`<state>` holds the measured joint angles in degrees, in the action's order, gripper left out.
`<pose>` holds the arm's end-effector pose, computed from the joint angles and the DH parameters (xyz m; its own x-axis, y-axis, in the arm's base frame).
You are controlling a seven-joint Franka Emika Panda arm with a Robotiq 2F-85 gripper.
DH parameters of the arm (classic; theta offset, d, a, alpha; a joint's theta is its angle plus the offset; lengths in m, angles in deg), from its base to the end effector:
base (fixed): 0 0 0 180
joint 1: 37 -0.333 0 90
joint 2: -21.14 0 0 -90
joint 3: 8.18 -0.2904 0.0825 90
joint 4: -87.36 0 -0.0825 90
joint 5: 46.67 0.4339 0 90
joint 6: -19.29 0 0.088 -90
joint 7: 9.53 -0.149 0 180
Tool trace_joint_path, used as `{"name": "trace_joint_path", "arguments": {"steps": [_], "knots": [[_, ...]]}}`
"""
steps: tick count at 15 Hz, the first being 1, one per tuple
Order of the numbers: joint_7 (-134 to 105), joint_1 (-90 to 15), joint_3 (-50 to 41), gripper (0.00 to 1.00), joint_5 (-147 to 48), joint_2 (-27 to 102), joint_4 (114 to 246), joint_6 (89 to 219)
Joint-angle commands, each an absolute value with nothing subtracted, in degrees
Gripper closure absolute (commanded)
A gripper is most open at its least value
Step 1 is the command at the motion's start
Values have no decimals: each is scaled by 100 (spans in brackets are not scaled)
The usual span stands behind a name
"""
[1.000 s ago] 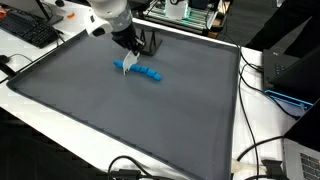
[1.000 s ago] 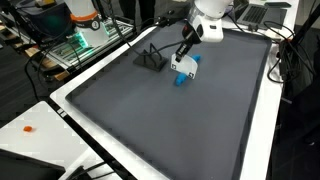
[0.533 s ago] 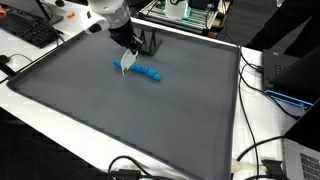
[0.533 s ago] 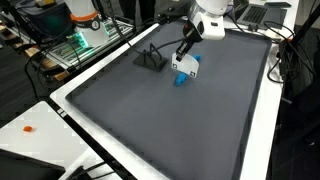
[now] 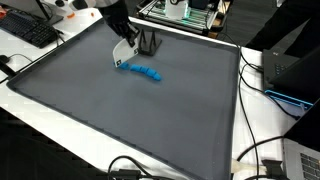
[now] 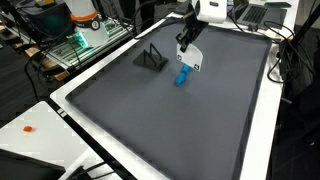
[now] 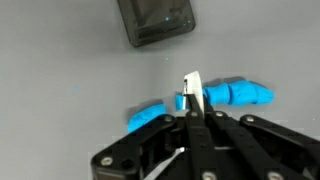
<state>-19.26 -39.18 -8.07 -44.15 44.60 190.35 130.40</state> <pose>0.6342 0.0277 0.2082 0.9520 -0.1502 -0.2669 -0.1529 -0.9882 0.0106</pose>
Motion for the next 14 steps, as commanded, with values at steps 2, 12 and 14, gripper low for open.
{"name": "trace_joint_path", "arguments": {"steps": [2,12,14], "knots": [[-2660,-3860,-781,99,-3737,3837,19594,13101],[-4421,-3893,-712,99,-3016,2857,20855,13701],[-4620,-3859,-706,99,-2806,2709,21150,13862]]}}
